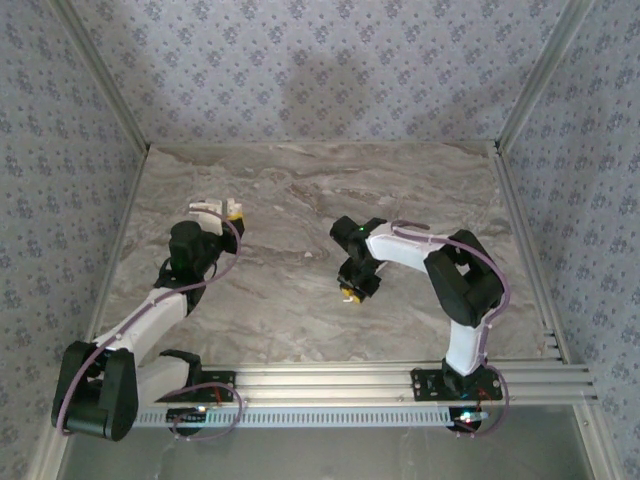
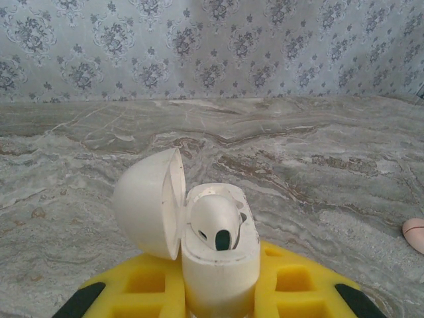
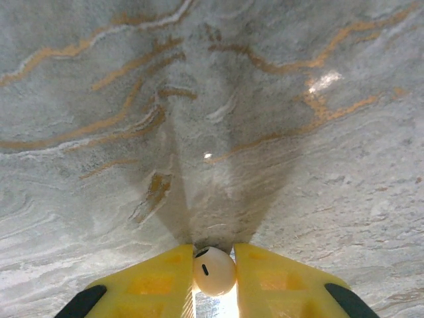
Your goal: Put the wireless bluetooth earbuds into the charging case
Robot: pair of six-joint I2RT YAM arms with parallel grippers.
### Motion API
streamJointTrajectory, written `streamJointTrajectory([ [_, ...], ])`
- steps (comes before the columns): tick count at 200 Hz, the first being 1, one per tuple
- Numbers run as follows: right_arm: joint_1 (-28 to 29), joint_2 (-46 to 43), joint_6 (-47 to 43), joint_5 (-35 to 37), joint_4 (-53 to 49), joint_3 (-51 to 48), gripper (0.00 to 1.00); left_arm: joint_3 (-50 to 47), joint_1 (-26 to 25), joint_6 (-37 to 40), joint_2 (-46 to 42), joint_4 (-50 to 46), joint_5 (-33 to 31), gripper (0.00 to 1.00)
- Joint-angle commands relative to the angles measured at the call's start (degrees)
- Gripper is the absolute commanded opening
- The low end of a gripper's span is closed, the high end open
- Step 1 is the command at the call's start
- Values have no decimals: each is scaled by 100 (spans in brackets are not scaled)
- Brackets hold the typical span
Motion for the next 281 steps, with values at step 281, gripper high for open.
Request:
streamJointTrajectory([
  [281, 233, -3018, -5657, 2314, 2349, -336, 17, 1201, -1688, 2063, 1919, -205, 4063, 15],
])
